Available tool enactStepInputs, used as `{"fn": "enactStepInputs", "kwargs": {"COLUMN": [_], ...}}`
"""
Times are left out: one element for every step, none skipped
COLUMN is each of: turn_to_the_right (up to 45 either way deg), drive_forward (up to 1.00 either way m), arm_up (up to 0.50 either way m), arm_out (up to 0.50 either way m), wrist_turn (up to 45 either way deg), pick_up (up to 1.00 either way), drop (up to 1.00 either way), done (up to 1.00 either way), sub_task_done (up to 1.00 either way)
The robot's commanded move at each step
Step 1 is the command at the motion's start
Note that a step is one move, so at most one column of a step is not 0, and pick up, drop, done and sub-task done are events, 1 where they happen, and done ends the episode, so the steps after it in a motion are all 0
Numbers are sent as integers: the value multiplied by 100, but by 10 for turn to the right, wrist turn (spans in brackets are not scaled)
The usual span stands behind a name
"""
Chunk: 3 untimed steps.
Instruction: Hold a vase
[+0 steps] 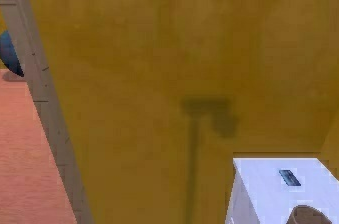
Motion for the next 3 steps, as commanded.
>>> {"fn": "enactStepInputs", "kwargs": {"turn_to_the_right": [0, 0, 0], "drive_forward": [0, 0, 0], "arm_up": [50, 38, 0], "arm_out": [0, 0, 6], "wrist_turn": [0, 0, 0], "pick_up": [0, 0, 0], "drop": [0, 0, 0], "done": [0, 0, 0], "sub_task_done": [0, 0, 0]}}
